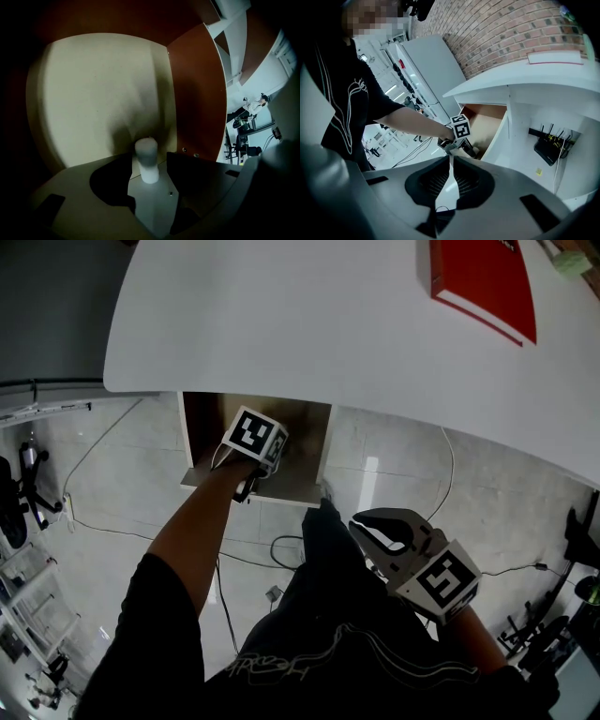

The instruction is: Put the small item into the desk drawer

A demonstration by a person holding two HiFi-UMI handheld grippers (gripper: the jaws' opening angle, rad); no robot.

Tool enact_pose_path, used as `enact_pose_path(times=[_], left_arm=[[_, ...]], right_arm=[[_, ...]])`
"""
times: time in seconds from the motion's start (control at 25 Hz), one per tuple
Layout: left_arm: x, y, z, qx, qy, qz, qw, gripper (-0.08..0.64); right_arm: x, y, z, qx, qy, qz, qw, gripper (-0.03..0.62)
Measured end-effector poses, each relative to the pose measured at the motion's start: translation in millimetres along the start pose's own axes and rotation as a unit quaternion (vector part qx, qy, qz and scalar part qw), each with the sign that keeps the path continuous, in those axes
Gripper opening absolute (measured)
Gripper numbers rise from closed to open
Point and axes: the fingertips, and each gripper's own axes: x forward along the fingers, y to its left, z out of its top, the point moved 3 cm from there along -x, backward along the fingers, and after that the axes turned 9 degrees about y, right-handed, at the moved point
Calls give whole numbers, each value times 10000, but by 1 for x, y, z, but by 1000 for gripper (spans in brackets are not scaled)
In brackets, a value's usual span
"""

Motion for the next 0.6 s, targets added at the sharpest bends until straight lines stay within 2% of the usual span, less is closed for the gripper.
enact_pose_path(times=[0.24,0.44,0.6], left_arm=[[-32,-6,-4,64,-320,45,9995,282],[-83,-28,-12,253,-865,79,9959,282],[-131,-57,-31,246,-1309,-94,9910,270]], right_arm=[[-2,8,12,-20,-62,10,10000,55],[-15,26,28,-224,-109,-76,9997,54],[-34,52,47,-480,-275,-97,9984,54]])
